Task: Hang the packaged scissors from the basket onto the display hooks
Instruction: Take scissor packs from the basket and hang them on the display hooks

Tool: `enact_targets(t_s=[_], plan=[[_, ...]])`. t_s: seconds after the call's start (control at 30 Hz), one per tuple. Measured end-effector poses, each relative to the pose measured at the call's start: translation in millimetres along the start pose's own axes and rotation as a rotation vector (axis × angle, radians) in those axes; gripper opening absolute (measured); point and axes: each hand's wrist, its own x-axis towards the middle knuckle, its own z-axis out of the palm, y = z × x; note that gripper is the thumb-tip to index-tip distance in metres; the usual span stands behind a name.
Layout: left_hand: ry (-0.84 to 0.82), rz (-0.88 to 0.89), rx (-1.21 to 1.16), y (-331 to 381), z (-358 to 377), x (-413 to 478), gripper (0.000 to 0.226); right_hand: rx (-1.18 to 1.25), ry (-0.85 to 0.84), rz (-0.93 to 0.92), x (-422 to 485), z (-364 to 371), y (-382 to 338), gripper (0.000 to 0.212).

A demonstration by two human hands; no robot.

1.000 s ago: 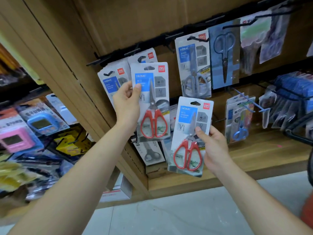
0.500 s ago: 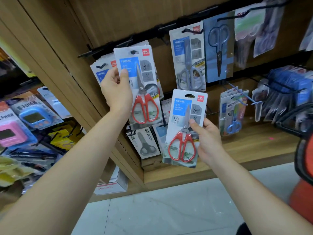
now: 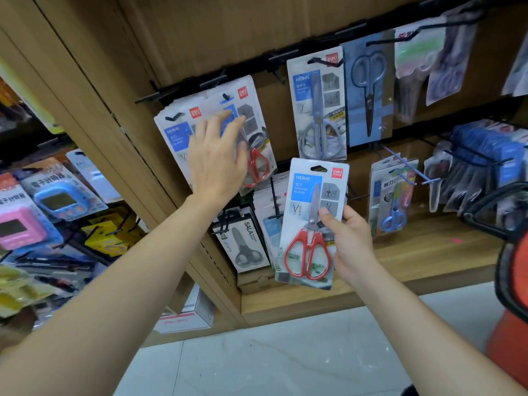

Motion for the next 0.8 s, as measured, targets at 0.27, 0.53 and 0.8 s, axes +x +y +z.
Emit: enact_targets(t_s=[0.27,0.53,0.8], plan=[[-0.427,0.006,0.336,-11,15,22,0.063,-0.027,0.02,0.009,3,-1,1,0.017],[-0.6,-0.029,0.326,-20,20,32,0.06,-0.103,0.047,-0.044,0,-4,-1,0.018],[0.272,0.041,0.026,-39,-23,-21,0.027,-0.272,0.007,-0.143,-9,5,-4,0.019]])
